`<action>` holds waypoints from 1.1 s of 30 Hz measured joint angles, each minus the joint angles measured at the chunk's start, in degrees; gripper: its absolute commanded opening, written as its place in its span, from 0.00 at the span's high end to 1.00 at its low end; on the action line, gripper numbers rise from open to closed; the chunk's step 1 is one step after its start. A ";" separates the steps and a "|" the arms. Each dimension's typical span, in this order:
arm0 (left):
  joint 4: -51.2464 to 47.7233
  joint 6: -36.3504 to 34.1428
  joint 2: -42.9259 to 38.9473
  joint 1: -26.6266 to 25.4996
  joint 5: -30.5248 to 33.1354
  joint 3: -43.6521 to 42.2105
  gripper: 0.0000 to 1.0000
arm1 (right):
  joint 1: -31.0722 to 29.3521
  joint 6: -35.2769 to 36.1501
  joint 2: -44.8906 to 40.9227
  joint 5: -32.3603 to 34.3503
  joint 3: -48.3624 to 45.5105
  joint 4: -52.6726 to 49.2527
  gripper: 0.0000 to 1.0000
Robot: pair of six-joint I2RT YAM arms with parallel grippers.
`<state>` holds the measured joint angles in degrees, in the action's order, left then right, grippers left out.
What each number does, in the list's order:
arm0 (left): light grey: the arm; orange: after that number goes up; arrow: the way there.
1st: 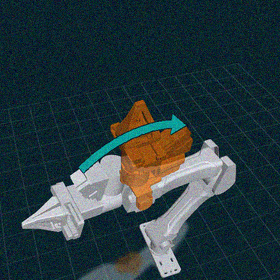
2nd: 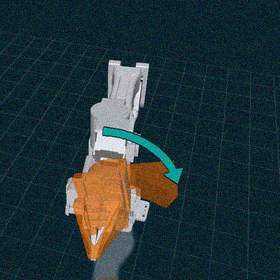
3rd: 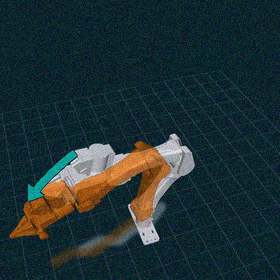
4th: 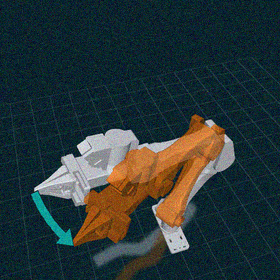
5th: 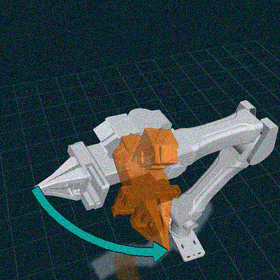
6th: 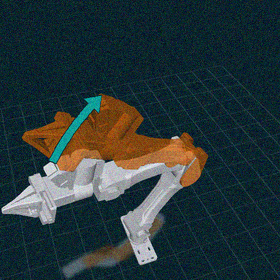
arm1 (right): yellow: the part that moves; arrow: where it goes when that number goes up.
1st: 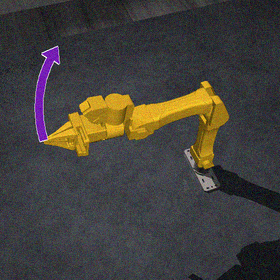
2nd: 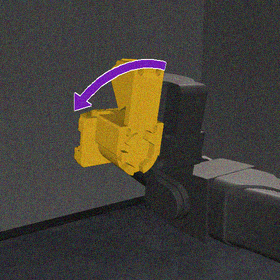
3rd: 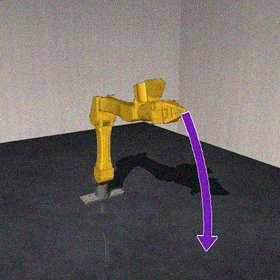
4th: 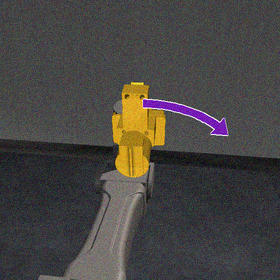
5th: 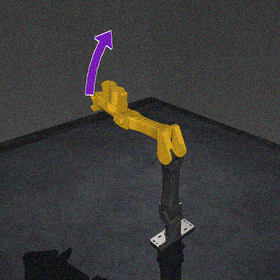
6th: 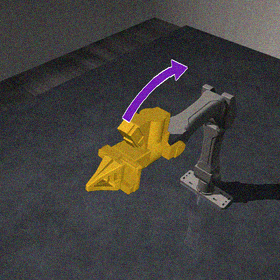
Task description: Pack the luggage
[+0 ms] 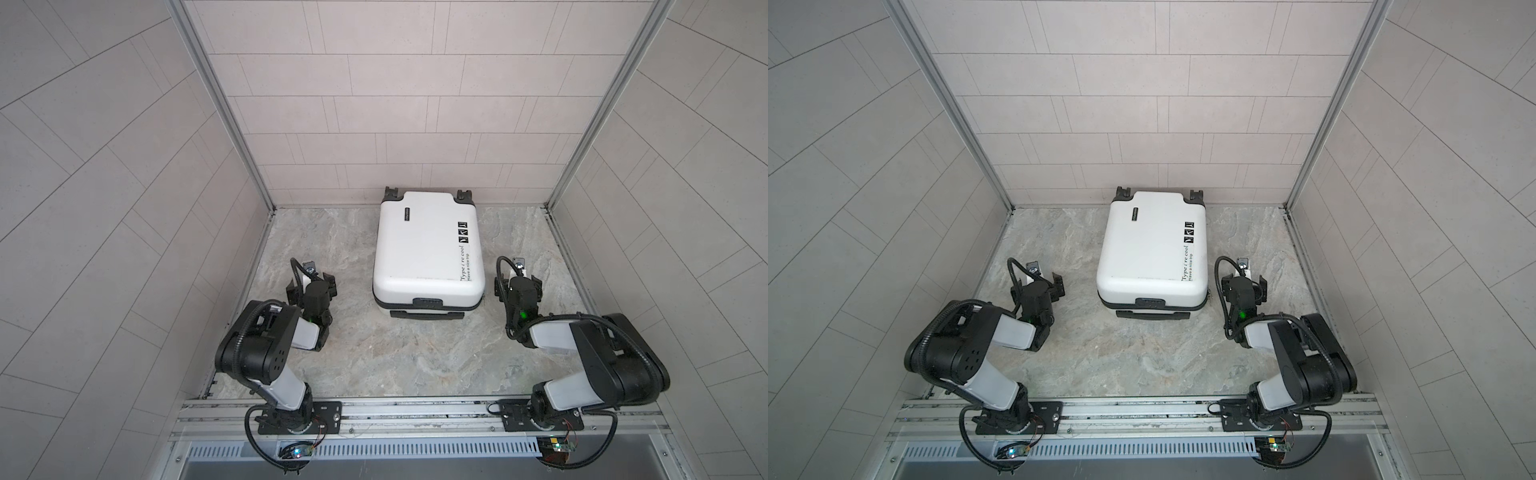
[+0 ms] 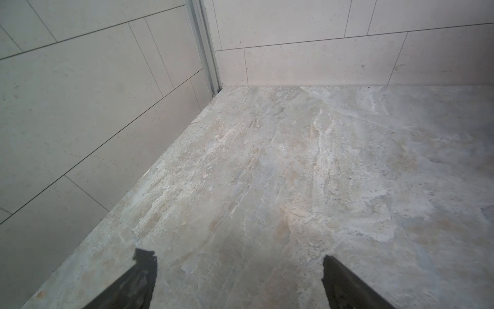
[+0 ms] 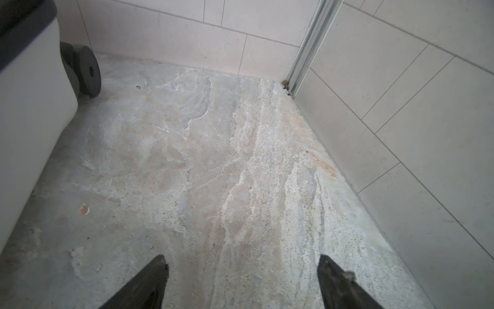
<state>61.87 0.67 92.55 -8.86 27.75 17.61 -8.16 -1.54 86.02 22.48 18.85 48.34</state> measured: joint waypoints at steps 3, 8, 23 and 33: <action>-1.53 -0.31 -0.02 0.31 -1.64 2.16 0.00 | 0.68 -0.13 1.44 -1.38 1.81 -2.25 0.10; -4.63 -0.02 -0.04 2.14 -4.44 4.02 0.00 | 3.67 -1.09 1.42 -4.35 5.70 -3.85 0.09; -8.61 1.22 -0.20 4.31 -8.37 4.61 0.00 | 3.82 -1.70 1.42 -6.34 5.88 -5.35 0.01; -8.61 1.22 -0.31 4.31 -8.46 4.61 0.00 | 3.82 -1.70 1.42 -6.64 5.88 -5.35 0.01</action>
<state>53.25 1.89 92.25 -4.56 19.29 22.22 -4.34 -3.25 87.44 15.84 24.73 42.98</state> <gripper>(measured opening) 0.999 0.995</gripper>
